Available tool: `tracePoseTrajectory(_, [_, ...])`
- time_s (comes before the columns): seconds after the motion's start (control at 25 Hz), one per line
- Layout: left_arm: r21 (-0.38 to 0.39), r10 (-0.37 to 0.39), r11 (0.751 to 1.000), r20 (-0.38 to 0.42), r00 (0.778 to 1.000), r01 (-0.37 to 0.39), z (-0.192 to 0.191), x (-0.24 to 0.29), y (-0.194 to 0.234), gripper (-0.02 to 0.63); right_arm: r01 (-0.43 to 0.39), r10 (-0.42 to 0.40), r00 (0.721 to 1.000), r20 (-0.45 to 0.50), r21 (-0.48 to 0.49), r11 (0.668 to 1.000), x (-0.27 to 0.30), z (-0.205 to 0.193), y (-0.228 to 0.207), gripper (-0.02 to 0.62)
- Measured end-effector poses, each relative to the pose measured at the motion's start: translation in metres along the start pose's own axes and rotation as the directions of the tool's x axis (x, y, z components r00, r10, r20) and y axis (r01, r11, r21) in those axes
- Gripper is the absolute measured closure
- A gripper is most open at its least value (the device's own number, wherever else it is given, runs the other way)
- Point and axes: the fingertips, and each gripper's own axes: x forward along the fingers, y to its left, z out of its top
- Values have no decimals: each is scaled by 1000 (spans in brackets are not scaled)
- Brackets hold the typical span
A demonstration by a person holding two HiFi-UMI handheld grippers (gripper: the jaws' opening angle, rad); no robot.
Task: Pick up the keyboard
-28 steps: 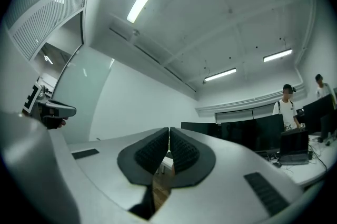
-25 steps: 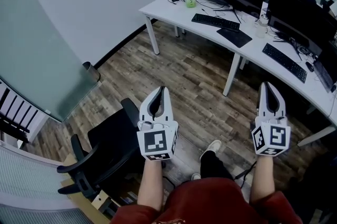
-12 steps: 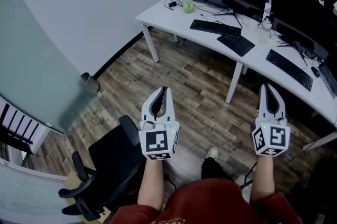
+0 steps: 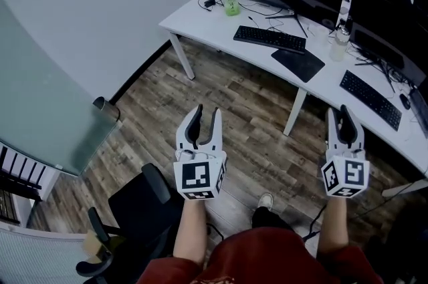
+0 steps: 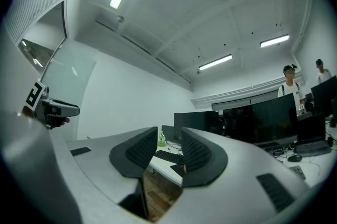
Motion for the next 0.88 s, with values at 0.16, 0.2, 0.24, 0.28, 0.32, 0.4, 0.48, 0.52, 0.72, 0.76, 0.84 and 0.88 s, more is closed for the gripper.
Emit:
tracePoseTrajectory(0.16, [-8,-57,998,-47,997,57,-10,52,-8,378,-1,1,1000,-11,27,1000,40,-12,-24,354])
tracePoseTrajectory(0.2, [-12,-74,997,-60,995,73,-13,64,-10,353,0,0,1000,-10,36,999,49,-15,-30,343])
tracePoseTrajectory(0.24, [-20,-85,996,-69,994,84,-15,76,-12,327,2,-2,1000,-11,42,999,57,-17,-35,321])
tracePoseTrajectory(0.28, [-28,-90,996,-72,993,88,-16,86,-13,314,6,-5,1000,-13,46,999,65,-20,-41,300])
tracePoseTrajectory(0.32, [-33,-88,996,-73,993,86,-17,96,-13,301,10,-9,1000,-16,47,999,73,-22,-46,283])
tracePoseTrajectory(0.4, [-21,-77,997,-76,994,76,-17,113,-12,298,13,-12,1000,-22,48,999,87,-26,-55,247])
tracePoseTrajectory(0.48, [7,-57,998,-73,996,57,-18,125,-13,298,17,-16,1000,-17,50,999,98,-28,-63,245])
tracePoseTrajectory(0.52, [19,-48,999,-72,996,50,-18,130,-13,298,18,-18,1000,-11,49,999,103,-28,-66,247])
tracePoseTrajectory(0.72, [28,-41,999,-79,996,43,-23,153,-5,298,6,-5,1000,-9,41,999,129,-33,-67,246])
tracePoseTrajectory(0.76, [23,-39,999,-78,996,41,-23,157,-2,298,4,-4,1000,-10,41,999,134,-34,-65,247])
tracePoseTrajectory(0.84, [16,-42,999,-78,996,43,-26,168,4,298,2,-2,1000,-12,40,999,146,-36,-63,247])
tracePoseTrajectory(0.88, [14,-42,999,-77,996,44,-28,175,7,298,2,-1,1000,-13,38,999,153,-38,-62,247])
